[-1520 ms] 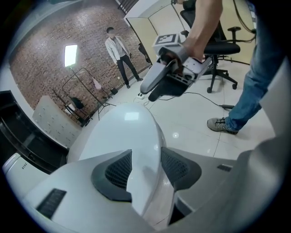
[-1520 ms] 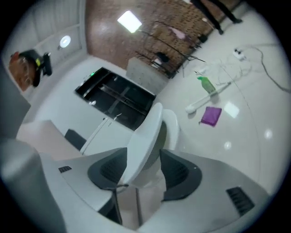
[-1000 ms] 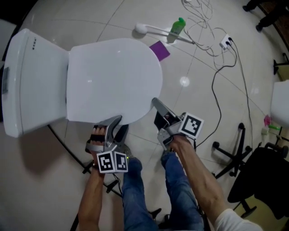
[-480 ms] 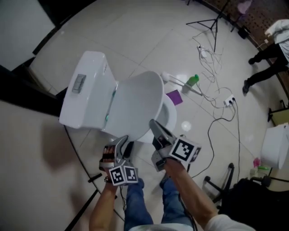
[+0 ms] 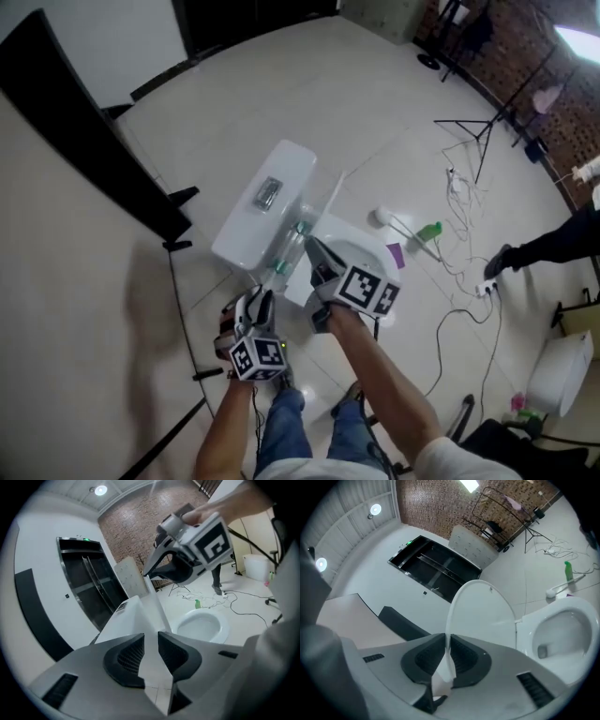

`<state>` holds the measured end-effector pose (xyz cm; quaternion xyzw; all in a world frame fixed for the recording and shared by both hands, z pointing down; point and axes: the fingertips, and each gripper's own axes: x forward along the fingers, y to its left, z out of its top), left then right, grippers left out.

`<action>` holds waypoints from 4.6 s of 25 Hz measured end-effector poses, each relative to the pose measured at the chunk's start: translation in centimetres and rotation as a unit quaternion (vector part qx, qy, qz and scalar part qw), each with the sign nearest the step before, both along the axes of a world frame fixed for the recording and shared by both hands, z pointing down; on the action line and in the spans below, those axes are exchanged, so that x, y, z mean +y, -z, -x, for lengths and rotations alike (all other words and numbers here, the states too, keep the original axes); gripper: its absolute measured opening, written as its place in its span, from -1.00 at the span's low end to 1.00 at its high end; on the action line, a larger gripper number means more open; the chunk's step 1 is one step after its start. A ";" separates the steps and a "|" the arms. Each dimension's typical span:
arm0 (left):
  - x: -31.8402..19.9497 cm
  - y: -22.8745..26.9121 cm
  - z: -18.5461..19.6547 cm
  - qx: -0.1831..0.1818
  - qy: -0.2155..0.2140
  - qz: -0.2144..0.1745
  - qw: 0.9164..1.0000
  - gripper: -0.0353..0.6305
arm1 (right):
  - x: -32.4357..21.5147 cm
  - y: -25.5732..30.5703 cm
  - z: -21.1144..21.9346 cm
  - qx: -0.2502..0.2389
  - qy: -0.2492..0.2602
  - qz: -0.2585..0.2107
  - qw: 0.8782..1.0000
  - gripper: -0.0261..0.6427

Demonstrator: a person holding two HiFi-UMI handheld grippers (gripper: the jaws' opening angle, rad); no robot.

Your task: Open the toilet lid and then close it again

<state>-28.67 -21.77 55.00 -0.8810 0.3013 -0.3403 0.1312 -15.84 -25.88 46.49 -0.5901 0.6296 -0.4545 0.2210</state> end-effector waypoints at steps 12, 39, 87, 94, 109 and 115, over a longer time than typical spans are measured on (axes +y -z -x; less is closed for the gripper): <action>2.2 5.0 9.8 0.087 0.063 0.014 0.994 -0.62 | -6.9 -0.1 4.9 0.051 0.044 0.019 0.998 -0.86; 15.1 30.8 -5.7 0.337 -0.210 0.177 0.901 -0.62 | 26.3 19.9 -5.4 0.499 0.183 -0.187 0.826 -0.83; 11.9 14.0 4.4 0.254 -0.019 0.183 0.950 -0.51 | 28.0 10.5 1.4 0.443 0.151 -0.109 0.877 -0.83; 7.8 6.3 6.4 0.213 -0.012 0.206 0.955 -0.51 | 26.9 6.9 4.4 0.420 0.112 -0.082 0.897 -0.83; -1.3 -9.6 1.0 0.228 0.026 0.228 0.946 -0.33 | 22.7 -6.3 3.2 0.377 0.115 -0.071 0.916 -0.83; -3.3 -9.6 -1.3 0.224 0.010 0.204 0.953 -0.35 | 23.4 -8.8 3.3 0.361 0.127 -0.059 0.922 -0.83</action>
